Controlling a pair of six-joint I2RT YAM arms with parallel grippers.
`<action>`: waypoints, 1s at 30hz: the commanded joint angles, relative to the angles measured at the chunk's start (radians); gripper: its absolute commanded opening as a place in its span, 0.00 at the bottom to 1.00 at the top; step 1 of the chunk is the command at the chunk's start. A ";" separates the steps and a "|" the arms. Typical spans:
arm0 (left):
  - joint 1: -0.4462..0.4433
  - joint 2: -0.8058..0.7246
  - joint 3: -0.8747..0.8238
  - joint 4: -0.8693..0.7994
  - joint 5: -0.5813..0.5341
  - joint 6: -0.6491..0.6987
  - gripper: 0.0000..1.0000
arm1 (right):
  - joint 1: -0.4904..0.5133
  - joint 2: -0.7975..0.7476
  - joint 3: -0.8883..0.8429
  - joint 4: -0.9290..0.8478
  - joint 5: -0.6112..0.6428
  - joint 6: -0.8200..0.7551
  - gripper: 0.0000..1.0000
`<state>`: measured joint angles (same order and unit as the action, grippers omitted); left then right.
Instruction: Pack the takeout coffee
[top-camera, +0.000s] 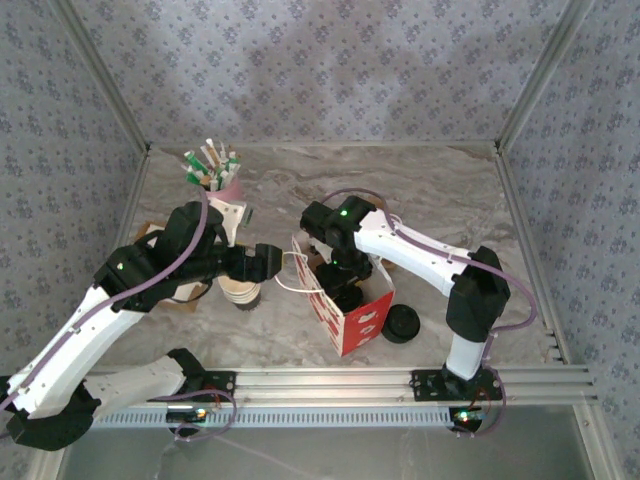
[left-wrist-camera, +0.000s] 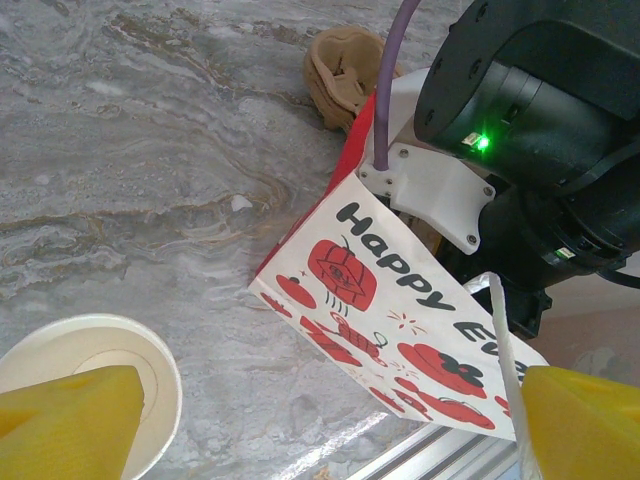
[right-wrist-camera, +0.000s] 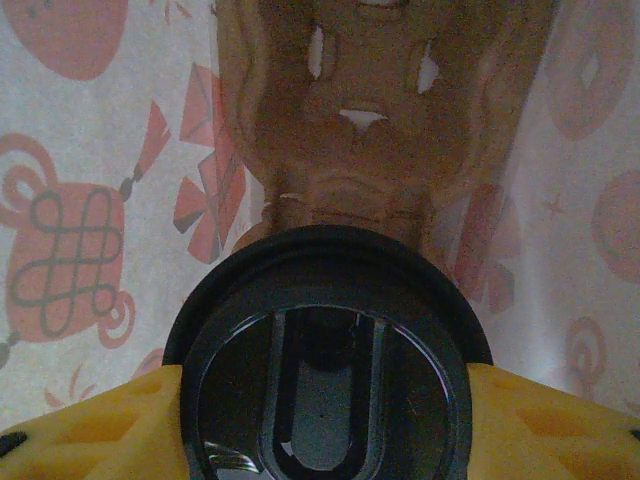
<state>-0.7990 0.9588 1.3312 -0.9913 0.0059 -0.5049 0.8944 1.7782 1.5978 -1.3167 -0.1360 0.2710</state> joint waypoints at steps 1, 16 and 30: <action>-0.005 0.000 0.006 0.019 -0.014 0.016 0.97 | 0.001 0.010 0.018 -0.062 -0.007 -0.016 0.61; -0.006 0.000 0.003 0.022 -0.013 0.020 0.97 | 0.005 0.044 0.027 -0.069 0.004 -0.022 0.61; 0.162 0.045 -0.075 0.127 0.176 0.008 0.89 | 0.024 0.001 0.027 -0.071 0.036 -0.009 0.61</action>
<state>-0.6914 0.9909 1.2823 -0.9409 0.0685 -0.5018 0.9081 1.7958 1.6222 -1.3460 -0.1207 0.2684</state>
